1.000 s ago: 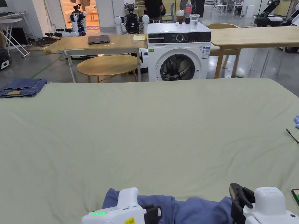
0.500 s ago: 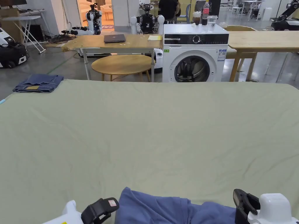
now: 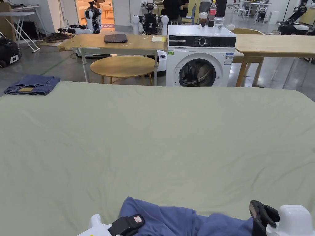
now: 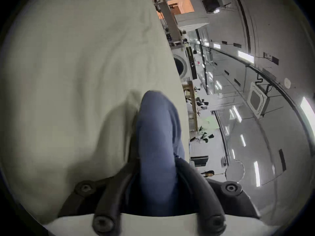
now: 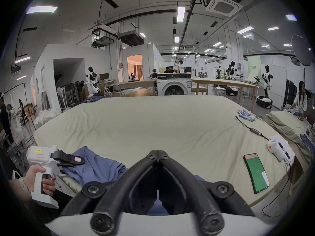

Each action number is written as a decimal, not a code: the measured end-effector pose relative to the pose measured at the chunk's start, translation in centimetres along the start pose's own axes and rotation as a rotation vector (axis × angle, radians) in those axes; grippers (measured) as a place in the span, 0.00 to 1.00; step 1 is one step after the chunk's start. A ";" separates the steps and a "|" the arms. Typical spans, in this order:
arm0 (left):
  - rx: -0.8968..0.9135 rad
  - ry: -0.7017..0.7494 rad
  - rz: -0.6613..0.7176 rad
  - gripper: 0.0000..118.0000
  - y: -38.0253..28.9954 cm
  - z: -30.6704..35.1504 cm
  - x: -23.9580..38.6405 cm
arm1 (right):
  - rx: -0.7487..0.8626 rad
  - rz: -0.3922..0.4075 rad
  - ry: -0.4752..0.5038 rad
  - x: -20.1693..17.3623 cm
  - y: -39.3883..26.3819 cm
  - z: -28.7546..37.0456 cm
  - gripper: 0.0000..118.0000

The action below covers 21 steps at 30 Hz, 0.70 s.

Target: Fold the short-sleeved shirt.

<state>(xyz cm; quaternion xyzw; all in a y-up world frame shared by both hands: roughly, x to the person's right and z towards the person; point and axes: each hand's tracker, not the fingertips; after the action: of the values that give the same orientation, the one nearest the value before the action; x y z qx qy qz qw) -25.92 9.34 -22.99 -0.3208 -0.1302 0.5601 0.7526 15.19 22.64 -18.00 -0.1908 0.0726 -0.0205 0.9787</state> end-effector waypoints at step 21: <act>-0.067 0.603 -1.666 0.08 -15.1 -6.5 15.4 | 0.009 0.007 0.012 -0.2 -0.3 0.5 0.00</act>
<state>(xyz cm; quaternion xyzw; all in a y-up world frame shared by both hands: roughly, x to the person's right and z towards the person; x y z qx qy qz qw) -5.65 18.86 -20.96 -0.2776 -0.1339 -0.2820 0.9086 15.05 22.55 -17.39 -0.1860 0.0793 -0.0185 0.9792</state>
